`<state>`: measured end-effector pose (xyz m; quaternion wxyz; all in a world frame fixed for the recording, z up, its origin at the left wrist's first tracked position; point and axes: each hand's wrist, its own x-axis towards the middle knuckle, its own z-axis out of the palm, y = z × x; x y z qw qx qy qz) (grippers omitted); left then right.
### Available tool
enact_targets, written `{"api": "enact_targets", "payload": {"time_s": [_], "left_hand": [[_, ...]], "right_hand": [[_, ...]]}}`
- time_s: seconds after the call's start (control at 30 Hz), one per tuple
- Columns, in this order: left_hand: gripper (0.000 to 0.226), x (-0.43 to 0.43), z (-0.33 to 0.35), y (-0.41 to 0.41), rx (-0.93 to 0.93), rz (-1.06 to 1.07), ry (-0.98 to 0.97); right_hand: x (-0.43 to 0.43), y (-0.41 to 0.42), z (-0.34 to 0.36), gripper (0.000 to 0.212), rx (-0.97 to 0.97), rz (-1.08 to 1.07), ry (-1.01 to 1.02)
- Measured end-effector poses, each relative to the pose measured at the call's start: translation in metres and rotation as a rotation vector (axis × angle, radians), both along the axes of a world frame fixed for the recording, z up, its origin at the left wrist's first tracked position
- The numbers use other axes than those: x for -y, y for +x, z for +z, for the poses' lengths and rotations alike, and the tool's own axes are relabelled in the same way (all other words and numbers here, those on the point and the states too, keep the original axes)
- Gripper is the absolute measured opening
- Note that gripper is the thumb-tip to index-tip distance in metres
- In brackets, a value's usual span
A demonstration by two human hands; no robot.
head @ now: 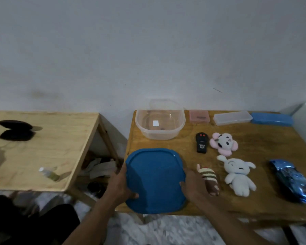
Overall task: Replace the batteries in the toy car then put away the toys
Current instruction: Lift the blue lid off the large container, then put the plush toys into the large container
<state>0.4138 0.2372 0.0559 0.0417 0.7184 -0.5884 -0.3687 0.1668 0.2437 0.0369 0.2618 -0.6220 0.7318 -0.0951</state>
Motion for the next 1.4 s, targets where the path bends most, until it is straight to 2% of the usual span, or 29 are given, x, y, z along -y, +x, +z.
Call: {"api": "enact_targets", "payload": {"time_s": [0.23, 0.47, 0.63, 0.73, 0.9, 1.03, 1.2, 1.4], "left_hand": [[0.133, 0.008, -0.028, 0.004, 0.042, -0.019, 0.062], [0.132, 0.009, -0.044, 0.009, 0.043, -0.060, 0.075], [0.128, 0.011, -0.032, 0.005, 0.120, -0.088, 0.076], [0.115, 0.019, -0.017, -0.004, 0.151, -0.122, -0.009], [0.072, 0.041, 0.015, -0.048, 0.081, -0.292, -0.317], [0.063, 0.060, 0.034, -0.097, 0.013, -0.433, -0.534], [0.057, 0.082, 0.037, -0.160, 0.063, -0.535, -0.598], [0.058, 0.111, 0.021, -0.232, 0.150, -0.562, -0.497]], "right_hand": [[0.009, 0.014, -0.031, 0.029, -0.179, 0.038, 0.032], [0.008, 0.020, -0.032, 0.042, -0.239, 0.010, 0.075], [0.009, 0.020, -0.018, 0.036, -0.193, -0.028, 0.022], [0.014, 0.016, -0.004, 0.032, -0.160, -0.073, -0.043], [0.031, -0.013, 0.028, 0.028, -0.191, -0.139, -0.174], [0.040, -0.050, 0.044, 0.038, -0.165, -0.216, -0.212], [0.053, -0.105, 0.051, 0.048, -0.193, -0.164, -0.244], [0.079, -0.170, 0.045, 0.046, -0.239, 0.022, -0.203]]}}
